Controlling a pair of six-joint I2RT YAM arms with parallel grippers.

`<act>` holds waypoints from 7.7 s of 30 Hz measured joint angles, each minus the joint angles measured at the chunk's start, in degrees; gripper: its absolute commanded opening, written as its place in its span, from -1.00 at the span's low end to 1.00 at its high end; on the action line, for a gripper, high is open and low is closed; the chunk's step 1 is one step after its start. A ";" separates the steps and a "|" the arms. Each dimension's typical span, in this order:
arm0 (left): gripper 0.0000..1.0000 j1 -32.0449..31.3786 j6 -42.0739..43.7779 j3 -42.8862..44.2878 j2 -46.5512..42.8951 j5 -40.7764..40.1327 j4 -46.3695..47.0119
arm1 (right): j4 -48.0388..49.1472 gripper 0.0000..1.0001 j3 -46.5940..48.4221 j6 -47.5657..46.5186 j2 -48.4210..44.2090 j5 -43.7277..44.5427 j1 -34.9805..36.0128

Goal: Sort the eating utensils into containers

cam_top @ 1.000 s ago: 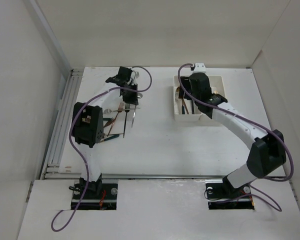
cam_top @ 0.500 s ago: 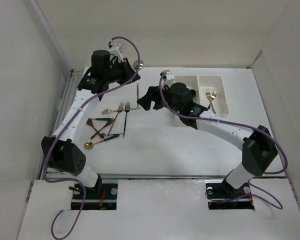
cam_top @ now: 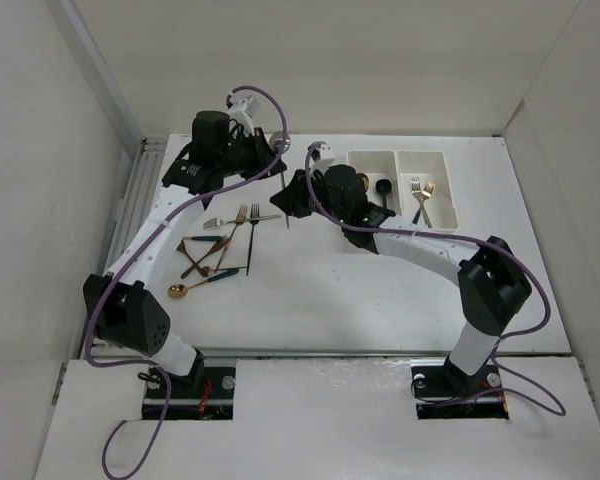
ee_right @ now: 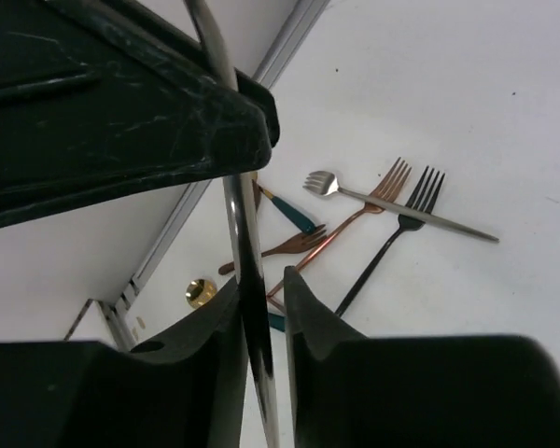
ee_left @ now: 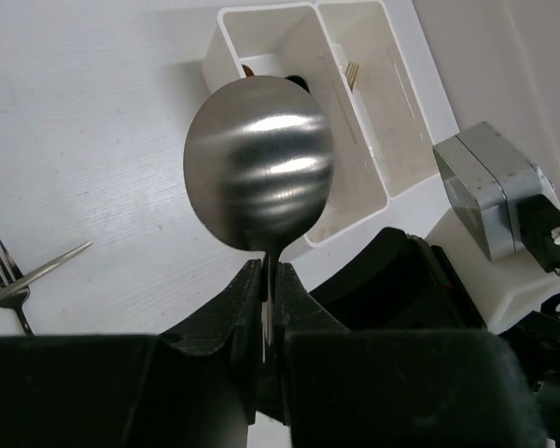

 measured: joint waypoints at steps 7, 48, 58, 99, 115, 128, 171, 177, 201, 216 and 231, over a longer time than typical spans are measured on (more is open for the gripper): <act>0.35 0.15 0.24 -2.34 -1.33 -0.94 1.31 | 0.70 -1.00 0.72 0.55 1.05 3.21 0.74; 0.45 17.07 15.02 -9.97 14.53 -20.76 -10.60 | -31.01 0.14 9.53 -24.63 10.69 19.30 -24.11; 0.45 25.03 14.80 -11.50 14.49 -20.20 -10.60 | -29.00 0.43 10.45 -32.98 2.99 16.09 -9.70; -1.00 30.10 17.35 -22.18 14.32 -22.58 -11.87 | -29.31 0.43 10.34 -33.97 5.14 14.62 5.77; -1.00 28.61 20.00 -16.04 -5.51 -6.03 -14.95 | -26.53 0.45 10.58 -26.95 2.69 6.58 5.75; -1.00 20.22 12.55 -16.15 -15.08 4.98 -4.04 | 7.61 0.97 11.52 0.17 7.04 -18.01 5.86; 0.64 22.99 -0.26 -22.60 -13.29 -8.52 -1.88 | -10.05 -1.00 10.67 -2.99 6.05 -3.23 -5.70; 0.64 24.11 -4.20 -22.60 -2.38 -14.25 -4.24 | -20.37 -1.00 6.64 -9.29 -2.67 6.27 -20.37; 0.21 24.11 -6.97 -14.78 17.40 -21.11 -7.26 | -40.68 0.11 10.75 -20.44 8.81 7.61 -25.90; -0.19 24.50 -8.09 -16.20 18.97 -22.88 -10.14 | -42.51 0.11 16.04 -19.39 6.80 8.17 -25.51; -1.00 31.04 -6.14 -16.57 19.74 -20.50 -8.09 | -42.49 0.11 15.37 -19.41 1.14 9.20 -25.51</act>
